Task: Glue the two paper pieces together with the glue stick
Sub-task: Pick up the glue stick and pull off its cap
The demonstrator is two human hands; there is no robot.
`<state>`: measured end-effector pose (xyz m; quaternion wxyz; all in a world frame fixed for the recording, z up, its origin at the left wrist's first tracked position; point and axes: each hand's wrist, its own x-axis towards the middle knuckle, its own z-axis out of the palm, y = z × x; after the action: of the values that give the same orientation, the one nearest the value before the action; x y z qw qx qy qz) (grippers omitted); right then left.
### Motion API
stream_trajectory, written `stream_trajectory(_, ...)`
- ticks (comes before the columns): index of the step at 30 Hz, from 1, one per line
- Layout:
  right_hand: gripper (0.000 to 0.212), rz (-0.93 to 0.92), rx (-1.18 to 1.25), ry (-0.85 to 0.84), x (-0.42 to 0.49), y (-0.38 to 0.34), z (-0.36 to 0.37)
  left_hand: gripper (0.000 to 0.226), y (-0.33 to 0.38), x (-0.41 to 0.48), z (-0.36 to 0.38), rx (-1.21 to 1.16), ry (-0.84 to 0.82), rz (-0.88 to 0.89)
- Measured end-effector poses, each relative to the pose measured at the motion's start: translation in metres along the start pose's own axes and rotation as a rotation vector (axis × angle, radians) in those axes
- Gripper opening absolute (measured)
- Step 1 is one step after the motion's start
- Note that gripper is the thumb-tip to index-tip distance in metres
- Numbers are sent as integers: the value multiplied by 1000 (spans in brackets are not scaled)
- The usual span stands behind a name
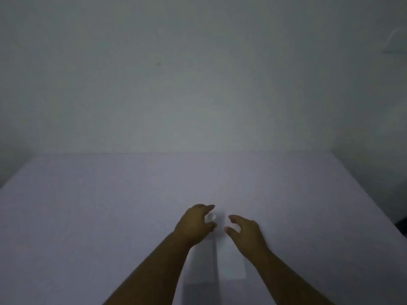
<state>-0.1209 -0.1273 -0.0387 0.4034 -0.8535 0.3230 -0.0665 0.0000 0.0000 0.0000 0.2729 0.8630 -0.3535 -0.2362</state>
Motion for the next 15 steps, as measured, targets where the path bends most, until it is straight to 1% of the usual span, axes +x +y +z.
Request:
stream_trajectory(4, 44, 5, -66, -67, 10, 5, 11, 52, -5, 9, 12, -39, 23, -42)
stream_trajectory(7, 46, 3, -91, -121, 18, 6, 19, 37, -7, 15, 16, -128, 64, -84)
stream_trajectory(9, 45, 2, -71, -148, 21, 2, 22, 29, -8, 17, 15, -131, 106, -71)
stream_trajectory(13, 28, -40, 8, -181, 26, -5, 23, 22, -8, 18, 8, -220, 138, -60)
stream_trajectory(15, 26, -61, 45, -192, 26, -9, 20, 21, -9, 18, 2, -276, 144, -83)
